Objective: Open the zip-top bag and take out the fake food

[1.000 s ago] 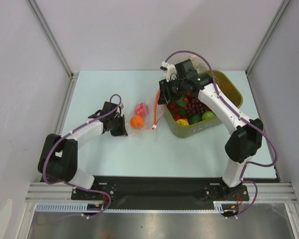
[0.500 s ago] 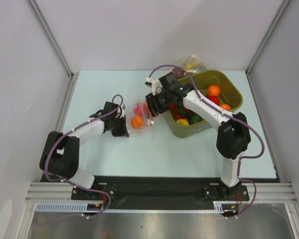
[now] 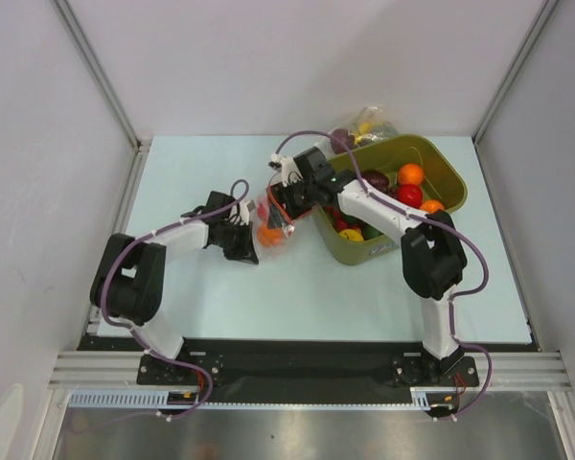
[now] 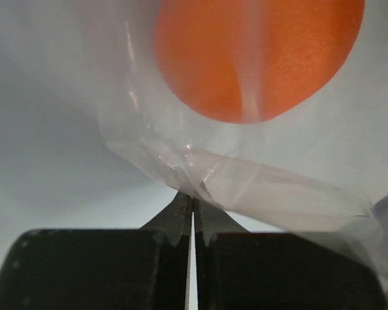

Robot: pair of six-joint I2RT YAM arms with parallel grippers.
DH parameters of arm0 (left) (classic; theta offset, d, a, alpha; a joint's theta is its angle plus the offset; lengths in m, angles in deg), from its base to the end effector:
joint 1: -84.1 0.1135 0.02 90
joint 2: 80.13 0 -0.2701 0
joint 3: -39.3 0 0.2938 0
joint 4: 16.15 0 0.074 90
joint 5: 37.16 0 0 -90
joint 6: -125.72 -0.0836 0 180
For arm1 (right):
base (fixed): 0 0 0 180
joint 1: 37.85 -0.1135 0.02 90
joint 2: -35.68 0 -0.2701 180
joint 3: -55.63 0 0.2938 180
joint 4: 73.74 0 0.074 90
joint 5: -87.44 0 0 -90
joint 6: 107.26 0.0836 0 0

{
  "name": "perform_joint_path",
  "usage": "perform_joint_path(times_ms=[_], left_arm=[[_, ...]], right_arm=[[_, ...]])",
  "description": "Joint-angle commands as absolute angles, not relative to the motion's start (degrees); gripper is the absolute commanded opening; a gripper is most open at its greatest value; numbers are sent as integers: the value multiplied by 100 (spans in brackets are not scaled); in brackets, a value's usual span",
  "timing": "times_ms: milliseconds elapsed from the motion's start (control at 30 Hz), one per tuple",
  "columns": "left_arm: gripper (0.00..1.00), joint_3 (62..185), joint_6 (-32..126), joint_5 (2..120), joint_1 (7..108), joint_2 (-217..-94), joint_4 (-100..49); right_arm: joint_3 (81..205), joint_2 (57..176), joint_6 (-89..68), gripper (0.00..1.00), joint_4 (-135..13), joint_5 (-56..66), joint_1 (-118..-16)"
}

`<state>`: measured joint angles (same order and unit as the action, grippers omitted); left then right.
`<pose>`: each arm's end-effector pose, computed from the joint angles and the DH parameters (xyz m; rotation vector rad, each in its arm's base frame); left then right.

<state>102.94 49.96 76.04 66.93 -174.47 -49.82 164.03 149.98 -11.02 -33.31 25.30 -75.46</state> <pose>0.3326 -0.1372 0.0968 0.1976 2.7307 -0.7088 0.3925 0.3517 0.2225 -0.8972 2.2941 0.9307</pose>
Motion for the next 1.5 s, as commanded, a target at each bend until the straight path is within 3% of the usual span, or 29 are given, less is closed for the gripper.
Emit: perform_joint_path(times_ms=[0, 567, 867, 933, 1067, 1167, 1467], left_arm=[[0, 10645, 4601, 8044, 6731, -17671, -5016], [0, 10997, 3854, 8465, 6731, -18208, -5561], [0, 10918, 3722, 8764, 6731, -18155, -5658], [0, 10918, 3713, 8782, 6731, -18164, -5667], [0, 10936, 3704, 8686, 6731, -18217, -5684], [0, 10953, 3687, 8344, 6766, -18156, -5728], [0, 10716, 3836, 8070, 7477, -17769, -5509]], right_arm=[[16435, 15326, -1041, 66, -3945, 2144, -7732], [16893, 16197, -1129, 75, -4498, 1177, -8048], [16937, 16505, -1041, 77, -4920, 1484, -8048], [16910, 16479, -1032, 74, -5035, 1624, -8048], [16761, 16268, -1049, 51, -5281, 1783, -8048], [16752, 16075, -1067, 41, -5194, 1748, -8031], [16146, 15057, -891, 32, -4903, 1537, -7793]])
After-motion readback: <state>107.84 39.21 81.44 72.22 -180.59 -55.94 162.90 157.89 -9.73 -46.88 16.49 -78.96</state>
